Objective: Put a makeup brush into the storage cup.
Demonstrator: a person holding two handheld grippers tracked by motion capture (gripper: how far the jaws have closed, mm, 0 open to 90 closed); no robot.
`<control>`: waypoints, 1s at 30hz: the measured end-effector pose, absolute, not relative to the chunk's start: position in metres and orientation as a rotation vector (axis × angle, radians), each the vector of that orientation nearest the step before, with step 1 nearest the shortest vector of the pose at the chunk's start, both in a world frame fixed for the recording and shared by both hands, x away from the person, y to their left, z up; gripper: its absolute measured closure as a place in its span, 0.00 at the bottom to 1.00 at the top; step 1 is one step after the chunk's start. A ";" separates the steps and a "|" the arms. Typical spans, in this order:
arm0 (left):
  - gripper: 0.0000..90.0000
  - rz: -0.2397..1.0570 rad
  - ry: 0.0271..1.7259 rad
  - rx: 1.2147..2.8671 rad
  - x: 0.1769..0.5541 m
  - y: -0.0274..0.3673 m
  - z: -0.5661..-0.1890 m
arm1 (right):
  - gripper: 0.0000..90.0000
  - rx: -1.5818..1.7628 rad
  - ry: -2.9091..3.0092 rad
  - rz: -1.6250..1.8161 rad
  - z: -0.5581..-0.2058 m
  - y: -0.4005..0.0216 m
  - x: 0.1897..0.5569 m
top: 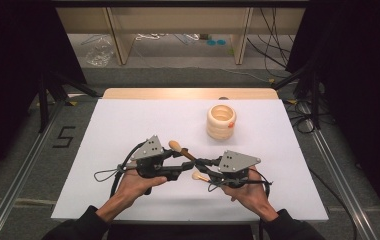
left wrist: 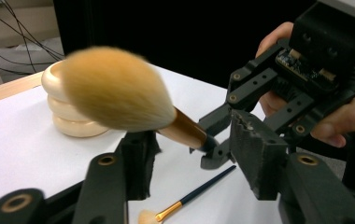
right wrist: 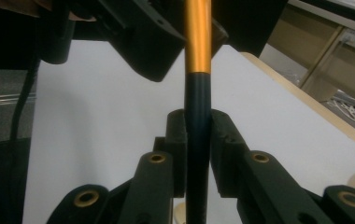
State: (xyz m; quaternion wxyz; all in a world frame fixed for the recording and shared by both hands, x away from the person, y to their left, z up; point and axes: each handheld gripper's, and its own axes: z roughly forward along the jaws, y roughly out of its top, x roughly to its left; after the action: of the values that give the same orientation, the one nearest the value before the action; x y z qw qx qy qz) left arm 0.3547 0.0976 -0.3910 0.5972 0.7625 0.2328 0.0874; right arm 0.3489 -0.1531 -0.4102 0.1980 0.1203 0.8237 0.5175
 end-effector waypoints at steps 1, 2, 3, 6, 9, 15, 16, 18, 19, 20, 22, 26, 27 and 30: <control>0.60 0.204 0.540 1.760 0.355 0.098 -0.391 | 0.89 0.335 2.299 1.440 -0.411 -0.153 0.349; 0.62 0.193 0.549 1.751 0.355 0.097 -0.391 | 0.89 0.332 2.300 1.450 -0.411 -0.152 0.349; 0.64 0.187 0.545 1.744 0.355 0.097 -0.391 | 0.89 0.340 2.306 1.452 -0.411 -0.151 0.348; 0.70 0.174 0.533 1.740 0.355 0.097 -0.391 | 0.88 0.336 2.313 1.450 -0.412 -0.150 0.348; 0.76 0.173 0.518 1.740 0.355 0.098 -0.391 | 0.88 0.332 2.313 1.459 -0.412 -0.149 0.346; 0.82 0.135 0.516 1.726 0.354 0.098 -0.391 | 0.88 0.318 2.325 1.454 -0.413 -0.145 0.345; 0.83 0.135 0.516 1.726 0.354 0.098 -0.391 | 0.88 0.323 2.323 1.454 -0.413 -0.145 0.345; 0.83 0.134 0.517 1.729 0.354 0.097 -0.390 | 0.88 0.320 2.328 1.460 -0.413 -0.145 0.345; 0.83 0.134 0.512 1.731 0.354 0.097 -0.390 | 0.88 0.326 2.324 1.460 -0.413 -0.145 0.344; 0.83 0.132 0.511 1.730 0.354 0.097 -0.390 | 0.88 0.327 2.323 1.460 -0.413 -0.145 0.344; 0.84 0.126 0.502 1.729 0.355 0.096 -0.390 | 0.88 0.326 2.325 1.459 -0.413 -0.145 0.345; 0.84 0.127 0.503 1.730 0.355 0.095 -0.390 | 0.88 0.343 2.329 1.473 -0.414 -0.144 0.345; 0.84 0.124 0.501 1.729 0.355 0.095 -0.390 | 0.88 0.344 2.331 1.476 -0.414 -0.144 0.345; 0.84 0.136 0.481 1.738 0.356 0.095 -0.389 | 0.88 0.348 2.333 1.482 -0.415 -0.144 0.345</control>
State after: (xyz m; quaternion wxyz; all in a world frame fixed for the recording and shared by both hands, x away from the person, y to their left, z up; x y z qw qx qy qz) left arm 0.3563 0.0950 -0.3895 0.6183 0.7553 0.2090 0.0589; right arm 0.3452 -0.1440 -0.4147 0.1769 0.1230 0.8243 0.5235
